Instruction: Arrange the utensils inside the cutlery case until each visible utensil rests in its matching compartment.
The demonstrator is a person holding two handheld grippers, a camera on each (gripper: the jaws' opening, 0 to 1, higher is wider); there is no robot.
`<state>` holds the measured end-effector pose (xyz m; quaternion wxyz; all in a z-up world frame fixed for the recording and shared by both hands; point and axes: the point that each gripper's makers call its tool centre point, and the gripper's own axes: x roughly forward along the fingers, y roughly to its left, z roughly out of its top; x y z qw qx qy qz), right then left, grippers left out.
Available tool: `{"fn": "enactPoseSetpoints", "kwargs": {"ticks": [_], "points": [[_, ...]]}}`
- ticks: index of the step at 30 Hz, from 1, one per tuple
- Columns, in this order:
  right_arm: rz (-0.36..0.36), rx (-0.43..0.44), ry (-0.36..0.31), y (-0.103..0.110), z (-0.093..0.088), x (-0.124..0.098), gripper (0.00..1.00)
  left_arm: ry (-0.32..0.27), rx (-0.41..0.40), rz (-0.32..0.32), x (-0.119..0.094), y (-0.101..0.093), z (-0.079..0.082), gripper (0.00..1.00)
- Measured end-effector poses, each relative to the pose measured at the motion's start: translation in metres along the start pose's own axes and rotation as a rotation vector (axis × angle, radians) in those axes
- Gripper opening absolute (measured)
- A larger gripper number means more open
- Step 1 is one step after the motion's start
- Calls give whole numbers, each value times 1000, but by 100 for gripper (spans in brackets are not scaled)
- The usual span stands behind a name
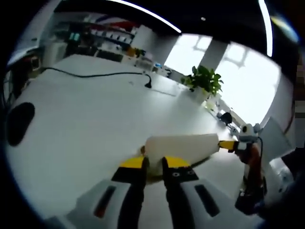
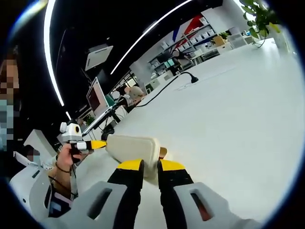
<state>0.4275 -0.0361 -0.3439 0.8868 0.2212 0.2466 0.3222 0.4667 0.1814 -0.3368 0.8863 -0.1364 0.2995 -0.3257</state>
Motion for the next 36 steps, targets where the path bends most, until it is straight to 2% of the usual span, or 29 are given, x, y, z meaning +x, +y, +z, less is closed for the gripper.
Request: {"fn": "enactPoseSetpoints", "kwargs": {"ticks": [9,18,25,36], "points": [[0,5,0,-2,-1,0,19,28,17,-1,4,0,1,14],[-11,-3,10,-4,-2,1,18,35,23,9,6,2,-1,13],[-18,-16,21,-5,-3,1,20,36,52,17,9,1,7,13],[-39,-35,16,-9,-2,1,21,50,76,32,13,7,8,12]]}}
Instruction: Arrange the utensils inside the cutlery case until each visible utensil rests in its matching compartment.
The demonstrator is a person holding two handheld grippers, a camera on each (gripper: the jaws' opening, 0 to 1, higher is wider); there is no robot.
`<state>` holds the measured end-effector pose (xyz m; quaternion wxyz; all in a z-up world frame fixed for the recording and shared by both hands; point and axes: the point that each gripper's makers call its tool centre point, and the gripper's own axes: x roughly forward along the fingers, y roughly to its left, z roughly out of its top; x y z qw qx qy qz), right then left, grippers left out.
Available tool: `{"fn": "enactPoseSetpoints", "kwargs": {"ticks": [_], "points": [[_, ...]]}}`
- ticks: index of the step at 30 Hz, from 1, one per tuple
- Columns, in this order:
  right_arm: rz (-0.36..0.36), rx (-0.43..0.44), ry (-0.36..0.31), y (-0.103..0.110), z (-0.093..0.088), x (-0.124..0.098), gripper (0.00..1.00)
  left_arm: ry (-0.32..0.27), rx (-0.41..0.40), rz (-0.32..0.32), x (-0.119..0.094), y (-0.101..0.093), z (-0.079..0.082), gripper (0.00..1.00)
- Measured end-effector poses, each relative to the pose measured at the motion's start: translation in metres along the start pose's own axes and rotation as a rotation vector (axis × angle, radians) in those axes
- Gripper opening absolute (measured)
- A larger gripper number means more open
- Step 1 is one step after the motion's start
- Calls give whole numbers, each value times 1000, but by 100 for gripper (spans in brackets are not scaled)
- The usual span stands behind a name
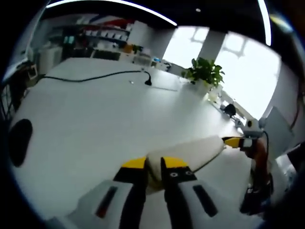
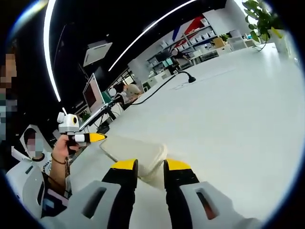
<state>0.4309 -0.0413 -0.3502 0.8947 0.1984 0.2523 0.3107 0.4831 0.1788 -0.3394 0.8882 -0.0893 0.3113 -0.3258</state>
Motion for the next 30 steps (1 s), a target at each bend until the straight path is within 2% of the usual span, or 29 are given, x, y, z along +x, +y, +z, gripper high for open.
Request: {"fn": "enactPoseSetpoints", "kwargs": {"ticks": [5,10,12,17,20,26,30], "points": [[-2,-10,1,0,1,-1,21,2,11,9,-1,3,-3,12],[-7,-23,3,0,1,-2,21,-3,-7,7,-4,6,-4,12],[-10,-27,2,0,1,-2,21,-9,-34,-13,-5,5,-5,12],[-11,-29,2,1,0,-2,21,-30,-66,-52,-4,-1,-7,19],[-11,-32,6,1,0,-1,21,-24,-50,-62,-3,-3,-10,22],[-22,-64,11,3,0,-4,22,-49,-19,-103,-6,-15,-13,34],[-19,-87,-21,3,5,-10,22,-62,16,-127,-8,-23,-16,43]]}}
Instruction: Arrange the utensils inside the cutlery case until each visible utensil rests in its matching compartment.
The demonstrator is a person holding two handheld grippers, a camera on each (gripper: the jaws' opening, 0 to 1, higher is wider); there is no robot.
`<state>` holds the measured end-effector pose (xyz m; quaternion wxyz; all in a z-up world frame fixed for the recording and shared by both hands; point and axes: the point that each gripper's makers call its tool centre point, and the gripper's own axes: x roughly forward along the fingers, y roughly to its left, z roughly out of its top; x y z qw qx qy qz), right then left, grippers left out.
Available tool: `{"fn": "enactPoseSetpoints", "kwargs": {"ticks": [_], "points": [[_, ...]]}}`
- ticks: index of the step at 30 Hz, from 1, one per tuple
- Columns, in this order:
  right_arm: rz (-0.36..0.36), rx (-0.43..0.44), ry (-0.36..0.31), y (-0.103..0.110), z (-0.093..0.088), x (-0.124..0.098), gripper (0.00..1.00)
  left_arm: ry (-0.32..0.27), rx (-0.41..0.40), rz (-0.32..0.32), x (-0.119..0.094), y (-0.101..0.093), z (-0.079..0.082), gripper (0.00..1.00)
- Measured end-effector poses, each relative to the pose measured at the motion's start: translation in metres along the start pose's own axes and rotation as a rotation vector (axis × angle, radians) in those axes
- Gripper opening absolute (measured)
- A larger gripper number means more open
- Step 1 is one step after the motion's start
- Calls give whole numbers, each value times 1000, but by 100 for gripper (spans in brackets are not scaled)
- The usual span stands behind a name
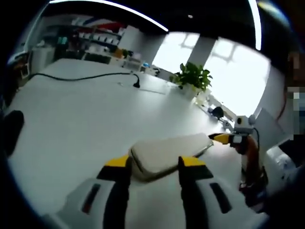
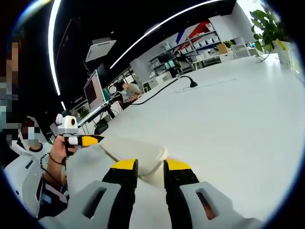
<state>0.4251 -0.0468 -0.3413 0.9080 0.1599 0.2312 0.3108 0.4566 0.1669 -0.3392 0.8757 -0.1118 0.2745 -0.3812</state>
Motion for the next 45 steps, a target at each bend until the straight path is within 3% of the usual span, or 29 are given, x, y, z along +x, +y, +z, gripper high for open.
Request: {"fn": "enactPoseSetpoints", "kwargs": {"ticks": [6,21,34,37,45], "points": [[1,-68,10,0,-1,-4,22,-10,57,3,0,-1,-2,46],[33,-78,26,7,-3,2,21,-20,102,10,-1,0,-2,45],[37,-67,15,8,0,8,20,-48,36,-8,-4,6,-2,42],[34,-73,13,7,1,8,19,-9,32,16,0,12,-13,39],[10,-186,57,6,1,11,17,-13,-28,2,0,13,-17,32]]}}
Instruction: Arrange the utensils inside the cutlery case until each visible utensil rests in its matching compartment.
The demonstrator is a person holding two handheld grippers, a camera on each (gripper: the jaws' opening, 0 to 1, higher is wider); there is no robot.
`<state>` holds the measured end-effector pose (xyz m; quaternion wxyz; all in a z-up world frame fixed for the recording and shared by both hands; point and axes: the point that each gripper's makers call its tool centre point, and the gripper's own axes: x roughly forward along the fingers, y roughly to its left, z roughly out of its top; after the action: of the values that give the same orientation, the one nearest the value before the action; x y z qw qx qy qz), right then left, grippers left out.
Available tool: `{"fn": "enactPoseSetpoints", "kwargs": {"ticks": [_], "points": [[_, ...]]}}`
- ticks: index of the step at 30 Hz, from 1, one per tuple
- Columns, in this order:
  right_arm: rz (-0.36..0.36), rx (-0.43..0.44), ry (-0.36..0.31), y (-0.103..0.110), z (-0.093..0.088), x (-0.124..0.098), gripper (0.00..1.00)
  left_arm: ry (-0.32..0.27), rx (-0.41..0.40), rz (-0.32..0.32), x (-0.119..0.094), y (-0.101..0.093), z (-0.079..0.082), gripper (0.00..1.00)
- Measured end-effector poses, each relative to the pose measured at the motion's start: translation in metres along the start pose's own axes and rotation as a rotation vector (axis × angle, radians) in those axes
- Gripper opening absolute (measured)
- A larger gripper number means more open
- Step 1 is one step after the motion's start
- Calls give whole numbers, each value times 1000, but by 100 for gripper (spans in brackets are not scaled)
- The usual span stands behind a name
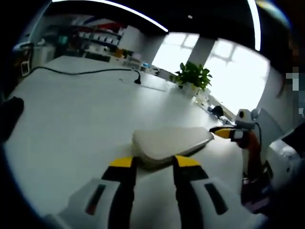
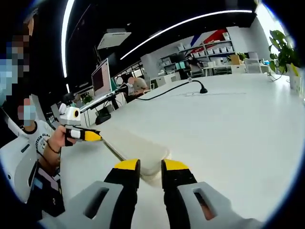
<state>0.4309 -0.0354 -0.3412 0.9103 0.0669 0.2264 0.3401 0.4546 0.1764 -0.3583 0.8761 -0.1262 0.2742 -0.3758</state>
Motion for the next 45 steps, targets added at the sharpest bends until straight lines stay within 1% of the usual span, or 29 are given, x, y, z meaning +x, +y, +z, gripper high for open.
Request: {"fn": "enactPoseSetpoints", "kwargs": {"ticks": [5,8,13,19,20,22,24,25,28,30,31,33,35,37,40,45], "points": [[-14,-45,16,-3,2,4,17,-8,0,11,-3,-2,1,32],[-24,-57,21,-6,2,6,14,-5,-10,9,-5,-3,0,31],[-35,-79,30,-8,3,8,14,-15,-60,-3,-8,-4,-5,30],[-49,-121,32,-9,3,9,12,-21,-88,-12,-13,-5,-11,25],[-52,-122,32,-10,3,9,12,-28,-89,-4,-15,-3,-9,26],[-55,-125,35,-10,3,9,12,-54,-60,48,-24,4,-2,26],[-55,-131,23,-9,5,9,12,-93,-35,97,-33,10,9,26],[-47,-139,13,-7,7,9,12,-121,-32,110,-37,13,15,26],[-50,-168,16,-7,10,10,12,-157,-53,130,-38,20,23,24],[-51,-177,9,-7,11,11,12,-176,-54,131,-36,18,28,21],[-44,-173,-11,-5,12,13,12,-185,-53,121,-33,14,31,19],[-31,-140,-29,-2,12,16,12,-191,-16,83,-25,2,34,17],[-21,-133,-46,1,12,18,12,-168,49,55,-18,-8,33,13],[-18,-139,-46,4,13,20,11,-150,92,60,-10,-13,32,12],[-10,-180,-39,9,13,23,11,-122,157,72,-1,-16,33,9],[-7,-194,-40,11,12,27,11,-112,190,97,6,-16,35,3]]}}
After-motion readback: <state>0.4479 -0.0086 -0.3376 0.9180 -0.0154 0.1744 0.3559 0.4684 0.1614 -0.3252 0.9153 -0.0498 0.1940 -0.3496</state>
